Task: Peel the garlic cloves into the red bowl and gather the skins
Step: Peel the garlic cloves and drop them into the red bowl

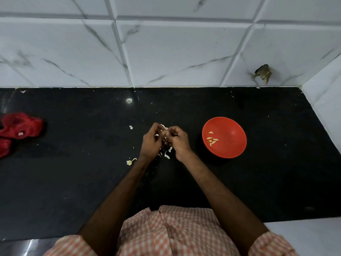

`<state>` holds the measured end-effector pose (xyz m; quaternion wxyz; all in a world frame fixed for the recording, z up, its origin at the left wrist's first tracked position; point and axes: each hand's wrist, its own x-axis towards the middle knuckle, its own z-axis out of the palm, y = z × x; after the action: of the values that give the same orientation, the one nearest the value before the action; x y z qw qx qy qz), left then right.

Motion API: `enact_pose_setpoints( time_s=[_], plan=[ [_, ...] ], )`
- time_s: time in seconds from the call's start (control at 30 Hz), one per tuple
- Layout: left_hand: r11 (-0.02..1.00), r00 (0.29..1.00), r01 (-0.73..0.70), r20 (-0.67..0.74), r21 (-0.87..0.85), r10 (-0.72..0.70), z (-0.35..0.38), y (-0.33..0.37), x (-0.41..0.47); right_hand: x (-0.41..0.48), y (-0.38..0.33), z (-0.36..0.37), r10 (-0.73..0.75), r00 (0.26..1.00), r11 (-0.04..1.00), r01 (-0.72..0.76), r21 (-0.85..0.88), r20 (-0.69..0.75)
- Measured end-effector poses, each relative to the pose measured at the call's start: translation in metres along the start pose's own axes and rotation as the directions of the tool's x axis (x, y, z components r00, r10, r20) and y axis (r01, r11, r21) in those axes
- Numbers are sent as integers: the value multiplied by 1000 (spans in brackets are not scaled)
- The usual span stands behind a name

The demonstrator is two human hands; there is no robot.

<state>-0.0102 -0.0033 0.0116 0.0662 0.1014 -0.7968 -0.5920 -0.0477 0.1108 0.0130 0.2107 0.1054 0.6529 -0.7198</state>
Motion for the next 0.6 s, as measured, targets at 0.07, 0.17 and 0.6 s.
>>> enact_pose_setpoints(
  time_s=[0.07, 0.17, 0.6],
  plan=[
    [1000, 1000, -8, 0, 16, 8, 2, 1, 1, -2, 0, 1, 15, 1000, 1000, -15, 21, -1],
    [997, 996, 66, -57, -27, -67, 7, 5, 3, -1, -1, 5, -23, 1000, 1000, 23, -16, -9],
    [871, 910, 405, 35, -278, -412, 10, -11, 11, -1, 4, 3, -28, 997, 999, 29, -13, 73]
  ],
)
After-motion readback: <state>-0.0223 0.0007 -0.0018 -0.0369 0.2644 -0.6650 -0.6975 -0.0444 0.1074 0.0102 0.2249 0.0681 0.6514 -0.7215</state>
